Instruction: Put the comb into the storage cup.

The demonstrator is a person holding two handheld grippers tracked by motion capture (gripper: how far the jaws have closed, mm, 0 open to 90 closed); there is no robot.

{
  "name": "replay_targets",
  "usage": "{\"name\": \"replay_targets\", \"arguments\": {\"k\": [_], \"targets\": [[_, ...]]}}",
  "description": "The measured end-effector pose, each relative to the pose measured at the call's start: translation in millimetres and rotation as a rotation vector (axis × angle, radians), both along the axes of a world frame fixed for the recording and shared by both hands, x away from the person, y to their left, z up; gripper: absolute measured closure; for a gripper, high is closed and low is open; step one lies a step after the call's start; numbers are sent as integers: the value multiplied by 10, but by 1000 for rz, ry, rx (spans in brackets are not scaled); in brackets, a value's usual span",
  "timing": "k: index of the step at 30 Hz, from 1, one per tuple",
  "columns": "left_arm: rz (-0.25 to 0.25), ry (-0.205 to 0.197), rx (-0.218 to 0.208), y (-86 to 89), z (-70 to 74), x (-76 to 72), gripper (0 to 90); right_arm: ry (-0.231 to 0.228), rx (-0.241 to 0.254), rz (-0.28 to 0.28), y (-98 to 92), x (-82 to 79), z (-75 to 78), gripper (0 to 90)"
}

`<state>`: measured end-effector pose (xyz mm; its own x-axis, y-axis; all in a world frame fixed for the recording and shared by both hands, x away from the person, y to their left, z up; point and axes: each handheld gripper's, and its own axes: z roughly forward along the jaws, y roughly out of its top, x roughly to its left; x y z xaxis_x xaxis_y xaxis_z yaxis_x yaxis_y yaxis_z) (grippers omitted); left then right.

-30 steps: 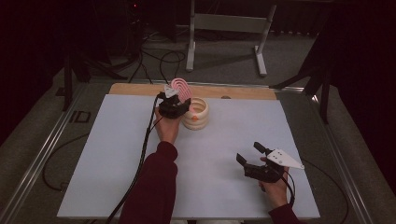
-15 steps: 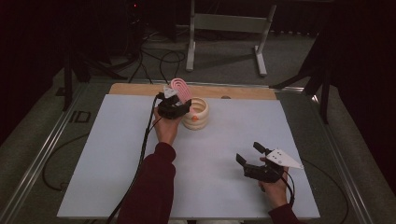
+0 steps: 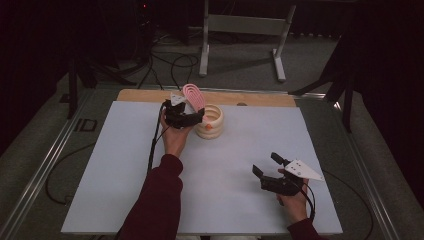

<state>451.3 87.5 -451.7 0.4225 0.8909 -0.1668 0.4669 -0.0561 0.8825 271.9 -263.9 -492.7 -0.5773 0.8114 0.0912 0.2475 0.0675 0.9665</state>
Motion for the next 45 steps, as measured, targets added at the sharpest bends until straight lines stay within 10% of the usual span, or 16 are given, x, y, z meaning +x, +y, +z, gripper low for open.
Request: {"name": "replay_targets", "arguments": {"k": [27, 45], "targets": [[-37, -31, 19, 562, 168, -264, 2, 9, -6, 2, 2, -3, -6, 124], [-100, -76, 88, 912, 156, -724, 2, 18, -19, 1, 21, 6, -31, 123]]}}
